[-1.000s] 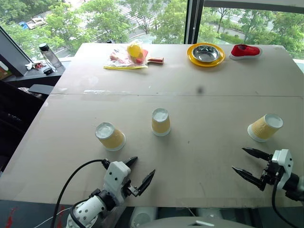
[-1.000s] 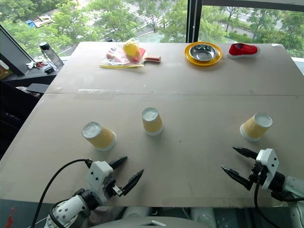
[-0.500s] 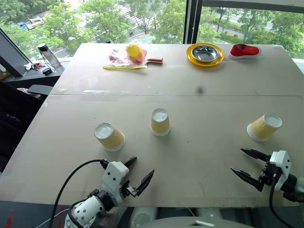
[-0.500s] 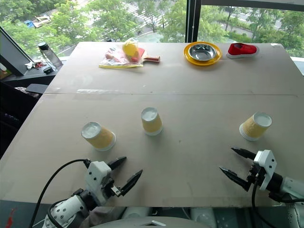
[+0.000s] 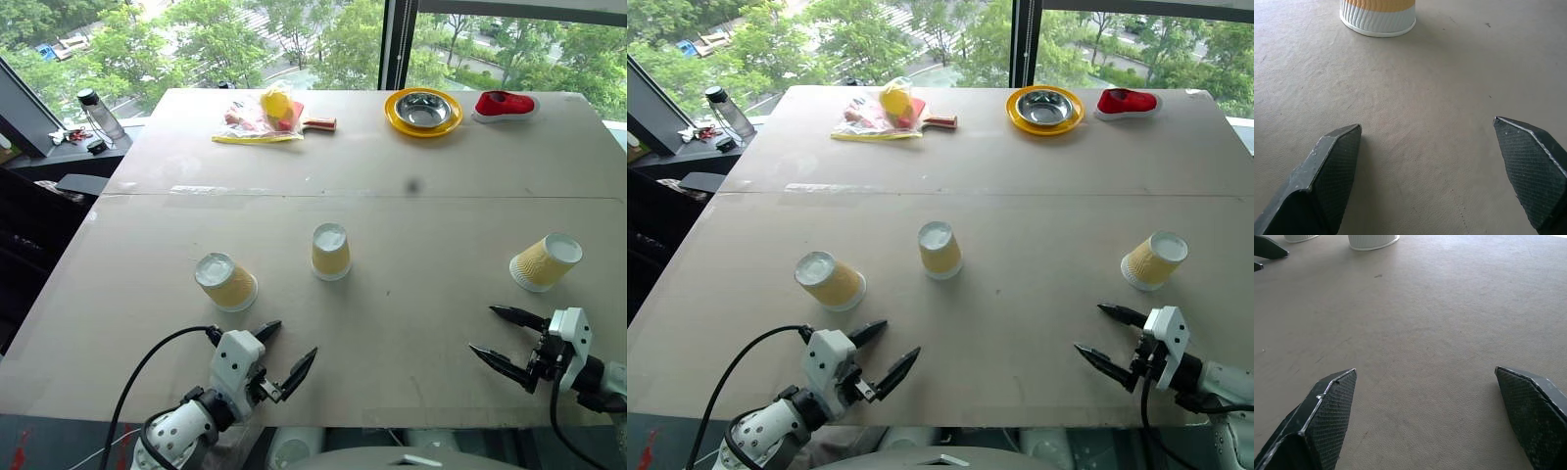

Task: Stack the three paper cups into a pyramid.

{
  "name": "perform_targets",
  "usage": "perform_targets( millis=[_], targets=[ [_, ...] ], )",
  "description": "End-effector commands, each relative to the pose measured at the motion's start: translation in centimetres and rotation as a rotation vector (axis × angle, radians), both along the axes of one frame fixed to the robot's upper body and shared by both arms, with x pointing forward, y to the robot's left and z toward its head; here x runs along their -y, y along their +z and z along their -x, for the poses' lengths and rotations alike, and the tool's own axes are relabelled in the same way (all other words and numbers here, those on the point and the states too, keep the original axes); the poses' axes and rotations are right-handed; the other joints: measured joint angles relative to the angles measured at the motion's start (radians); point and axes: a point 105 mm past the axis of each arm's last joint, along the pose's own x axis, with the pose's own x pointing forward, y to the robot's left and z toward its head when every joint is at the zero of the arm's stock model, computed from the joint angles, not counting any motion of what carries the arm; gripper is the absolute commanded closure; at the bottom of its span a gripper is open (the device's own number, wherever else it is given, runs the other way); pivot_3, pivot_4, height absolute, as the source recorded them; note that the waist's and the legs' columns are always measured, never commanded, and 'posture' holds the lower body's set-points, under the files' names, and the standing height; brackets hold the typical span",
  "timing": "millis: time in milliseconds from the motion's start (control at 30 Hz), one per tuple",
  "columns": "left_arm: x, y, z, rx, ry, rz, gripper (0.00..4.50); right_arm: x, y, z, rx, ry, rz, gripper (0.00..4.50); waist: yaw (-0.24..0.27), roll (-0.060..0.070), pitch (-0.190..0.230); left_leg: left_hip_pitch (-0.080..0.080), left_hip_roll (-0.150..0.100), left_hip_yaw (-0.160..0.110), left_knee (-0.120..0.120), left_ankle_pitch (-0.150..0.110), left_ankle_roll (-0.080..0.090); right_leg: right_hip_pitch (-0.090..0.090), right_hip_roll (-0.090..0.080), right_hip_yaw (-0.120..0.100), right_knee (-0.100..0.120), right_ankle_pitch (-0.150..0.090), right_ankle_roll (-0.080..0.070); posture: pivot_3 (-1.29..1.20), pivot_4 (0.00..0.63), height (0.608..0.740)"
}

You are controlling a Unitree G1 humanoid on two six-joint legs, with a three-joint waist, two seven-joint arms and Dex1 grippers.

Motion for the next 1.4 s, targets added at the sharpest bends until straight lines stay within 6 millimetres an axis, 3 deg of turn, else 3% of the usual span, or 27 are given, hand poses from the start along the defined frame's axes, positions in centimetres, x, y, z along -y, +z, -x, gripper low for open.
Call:
perform_targets(
  millis=[33, 100, 333, 467, 633, 933, 1233, 1333, 1400],
  targets=[
    [0.0, 1.4, 0.0, 0.065, 0.007, 0.02, 0.07, -0.8, 0.4, -0.9, 0.045, -0.005, 0.028, 0.0, -0.001, 0.0, 0.0, 0.0, 0.0, 0.0, 0.0, 0.0, 0.0, 0.0, 0.0, 0.0, 0.0, 0.0, 0.0, 0.0, 0.15, 0.74],
    [0.2, 1.8, 0.1, 0.078, -0.003, 0.041, 0.07, -2.1, 0.8, -1.5, 0.065, 0.025, 0.013, 0.0, -0.001, -0.001, 0.0, 0.0, 0.0, 0.0, 0.0, 0.0, 0.0, 0.0, 0.0, 0.0, 0.0, 0.0, 0.0, 0.0, 0.15, 0.74],
    [-1.0, 5.1, 2.5, 0.13, -0.096, 0.123, 0.07, -10.2, 4.0, -5.1, 0.172, 0.206, -0.105, 0.0, -0.025, -0.003, 0.002, 0.0, 0.002, 0.0, 0.0, 0.0, 0.0, -0.001, 0.0, 0.0, 0.0, 0.0, 0.0, 0.0, 0.15, 0.74],
    [-2.7, 7.2, 2.6, 0.197, -0.072, 0.134, 0.07, -14.9, 5.6, -7.0, 0.218, 0.304, -0.166, 0.0, -0.024, -0.004, 0.003, -0.001, 0.002, -0.002, 0.0, 0.0, 0.0, -0.001, 0.0, -0.002, 0.0, 0.0, 0.0, 0.0, 0.15, 0.74],
    [-3.5, 9.0, 2.2, 0.264, -0.046, 0.163, 0.07, -18.8, 6.7, -8.6, 0.253, 0.364, -0.216, 0.0, -0.024, -0.004, 0.003, -0.002, 0.0, -0.002, 0.0, 0.0, 0.0, -0.002, 0.002, -0.004, -0.001, 0.0, 0.0, 0.0, 0.15, 0.74],
    [-3.6, 9.6, 1.7, 0.29, -0.041, 0.176, 0.07, -22.7, 8.3, -11.2, 0.312, 0.364, -0.24, 0.0, -0.033, -0.004, 0.003, 0.0, 0.0, -0.001, 0.0, 0.0, 0.0, -0.003, 0.004, -0.005, 0.005, 0.0, 0.0, 0.0, 0.15, 0.74],
    [-3.7, 9.4, 1.4, 0.293, -0.038, 0.19, 0.07, -24.6, 8.5, -11.3, 0.345, 0.391, -0.216, 0.0, -0.043, -0.004, 0.004, 0.001, 0.0, -0.001, 0.0, 0.0, -0.001, -0.005, 0.005, -0.004, 0.008, 0.0, 0.0, 0.0, 0.15, 0.74],
    [-3.7, 9.3, 1.2, 0.293, -0.04, 0.19, 0.0, -24.6, 8.7, -11.4, 0.351, 0.387, -0.228, 0.89, -0.049, -0.004, 0.004, 0.001, 0.0, -0.001, 0.0, 0.0, -0.001, -0.005, 0.005, -0.004, 0.009, 0.0, 0.0, 0.0, 0.15, 0.74],
    [-3.7, 9.2, 1.2, 0.292, -0.042, 0.191, 0.0, -24.4, 8.9, -11.5, 0.353, 0.379, -0.238, 1.91, -0.052, -0.004, 0.004, 0.001, 0.0, -0.001, 0.0, 0.0, -0.001, -0.005, 0.005, -0.004, 0.009, 0.0, 0.0, 0.0, 0.15, 0.74]
  ],
)
